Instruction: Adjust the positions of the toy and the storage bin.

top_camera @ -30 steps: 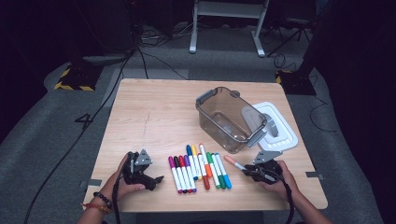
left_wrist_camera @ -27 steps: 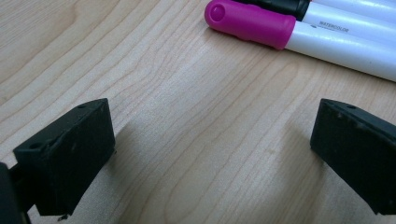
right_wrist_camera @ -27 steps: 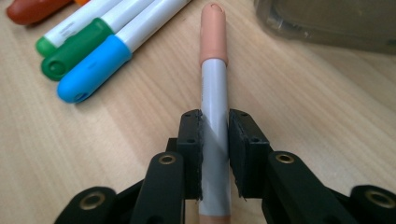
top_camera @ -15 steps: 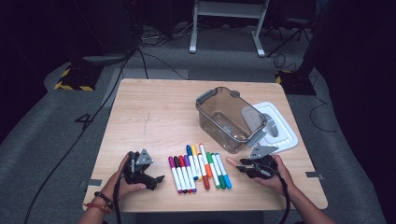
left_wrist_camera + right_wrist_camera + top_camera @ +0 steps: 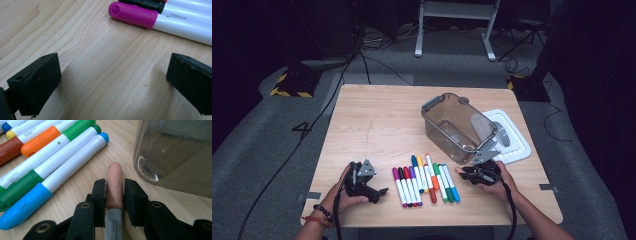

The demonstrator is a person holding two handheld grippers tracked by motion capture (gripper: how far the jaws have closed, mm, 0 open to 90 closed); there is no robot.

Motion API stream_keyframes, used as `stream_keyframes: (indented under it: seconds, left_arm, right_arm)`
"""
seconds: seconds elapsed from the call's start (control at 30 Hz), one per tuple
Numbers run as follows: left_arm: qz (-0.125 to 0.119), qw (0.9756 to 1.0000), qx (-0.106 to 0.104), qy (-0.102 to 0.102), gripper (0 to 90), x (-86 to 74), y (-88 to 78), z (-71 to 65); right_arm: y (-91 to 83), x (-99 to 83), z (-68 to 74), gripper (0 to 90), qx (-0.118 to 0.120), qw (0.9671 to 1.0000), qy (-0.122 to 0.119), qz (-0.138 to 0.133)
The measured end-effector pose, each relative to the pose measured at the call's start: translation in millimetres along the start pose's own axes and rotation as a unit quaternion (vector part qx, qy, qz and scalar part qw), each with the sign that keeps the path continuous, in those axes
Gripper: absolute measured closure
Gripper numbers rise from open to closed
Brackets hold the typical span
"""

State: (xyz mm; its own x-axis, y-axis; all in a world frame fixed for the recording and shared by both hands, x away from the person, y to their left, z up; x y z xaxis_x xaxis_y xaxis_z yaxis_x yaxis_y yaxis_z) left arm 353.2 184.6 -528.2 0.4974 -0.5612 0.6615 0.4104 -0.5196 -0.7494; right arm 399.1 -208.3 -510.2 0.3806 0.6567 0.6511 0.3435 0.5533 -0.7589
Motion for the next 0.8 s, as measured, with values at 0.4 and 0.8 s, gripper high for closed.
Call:
stream_keyframes:
  seconds: [0.4,0.8]
  left_arm:
    - [0.0,1.0,-0.006,0.006,0.1,4.4,3.7,3.9]
    - [0.0,0.9999,-0.007,0.008,0.2,3.9,3.3,4.2]
  right_arm:
    - [-1.4,-2.0,2.2,74.8,-0.007,0.9998,-0.015,-0.005]
    - [-14.5,-6.7,1.5,75.0,-0.001,0.9995,-0.025,-0.02]
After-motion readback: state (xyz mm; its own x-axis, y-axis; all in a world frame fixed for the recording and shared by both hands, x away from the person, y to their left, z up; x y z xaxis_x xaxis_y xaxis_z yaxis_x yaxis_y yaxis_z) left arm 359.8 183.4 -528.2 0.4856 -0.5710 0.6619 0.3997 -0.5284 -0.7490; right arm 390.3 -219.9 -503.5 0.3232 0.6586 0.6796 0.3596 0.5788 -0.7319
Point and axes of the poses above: each handheld gripper's, and its own axes: y roughly forward along the jaws, x roughly out of its top, z roughly to its left, the point moved 3 cm from there along y, roughly forward along the jaws, and after that the axes turned 1 degree about -y, right-handed, at the moved point
